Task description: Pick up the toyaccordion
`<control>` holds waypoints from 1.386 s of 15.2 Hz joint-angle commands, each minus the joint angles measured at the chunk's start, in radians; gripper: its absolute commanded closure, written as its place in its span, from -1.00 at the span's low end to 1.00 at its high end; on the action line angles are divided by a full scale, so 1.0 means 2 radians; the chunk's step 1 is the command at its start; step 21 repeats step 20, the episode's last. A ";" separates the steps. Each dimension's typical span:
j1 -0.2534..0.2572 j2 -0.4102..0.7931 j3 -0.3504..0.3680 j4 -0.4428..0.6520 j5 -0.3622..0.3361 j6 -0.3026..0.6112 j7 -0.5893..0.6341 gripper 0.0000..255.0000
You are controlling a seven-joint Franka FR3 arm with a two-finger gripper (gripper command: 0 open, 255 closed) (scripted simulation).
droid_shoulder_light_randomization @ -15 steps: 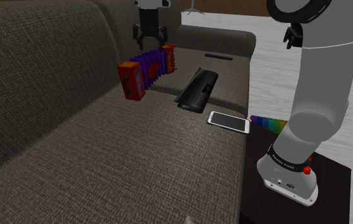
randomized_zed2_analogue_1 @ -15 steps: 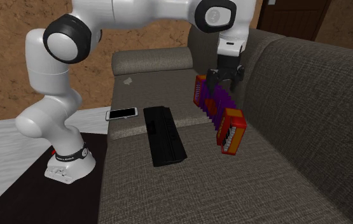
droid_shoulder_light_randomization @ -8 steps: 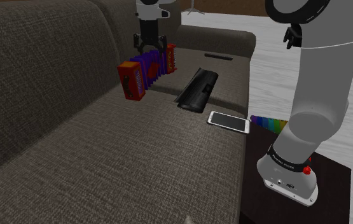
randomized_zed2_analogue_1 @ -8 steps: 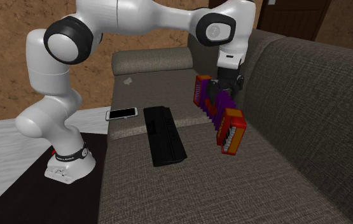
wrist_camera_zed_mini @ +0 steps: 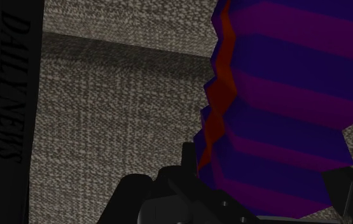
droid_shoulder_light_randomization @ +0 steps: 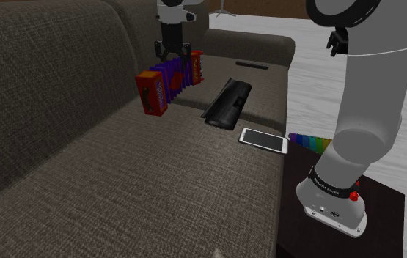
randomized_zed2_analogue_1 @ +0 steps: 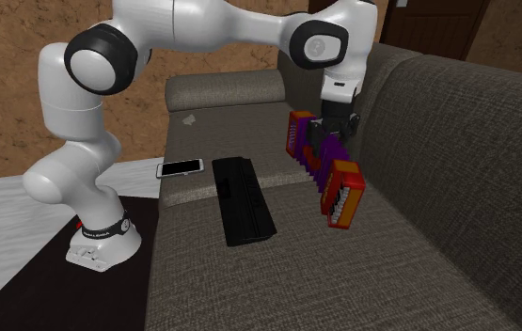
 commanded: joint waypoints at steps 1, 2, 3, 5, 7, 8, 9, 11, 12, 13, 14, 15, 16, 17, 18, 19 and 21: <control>0.000 0.001 0.000 0.000 0.000 0.000 0.000 1.00; 0.000 0.001 0.000 0.000 0.000 0.000 0.000 1.00; 0.000 0.000 0.000 -0.001 0.000 0.001 0.000 1.00; 0.001 0.001 0.000 0.014 0.000 -0.013 0.000 1.00; 0.002 0.003 0.000 0.030 0.000 -0.027 0.000 1.00; 0.002 0.004 0.000 0.038 -0.001 -0.035 0.000 1.00; 0.003 0.005 0.001 0.047 -0.001 -0.042 0.000 1.00; 0.005 0.008 0.001 0.065 -0.002 -0.057 0.001 1.00; 0.005 0.010 0.001 0.074 -0.002 -0.065 0.001 1.00; 0.006 0.012 0.001 0.084 -0.003 -0.073 0.001 1.00; 0.007 0.015 0.001 0.094 -0.003 -0.081 0.001 1.00; 0.008 0.017 0.001 0.105 -0.004 -0.089 0.002 1.00; 0.010 0.020 0.001 0.116 -0.005 -0.097 0.002 1.00; 0.011 0.023 0.001 0.128 -0.006 -0.106 0.002 1.00; 0.012 0.026 0.001 0.140 -0.007 -0.114 0.003 1.00; 0.012 0.027 0.001 0.141 -0.007 -0.116 0.003 1.00; 0.013 0.027 0.001 0.142 -0.007 -0.116 0.003 1.00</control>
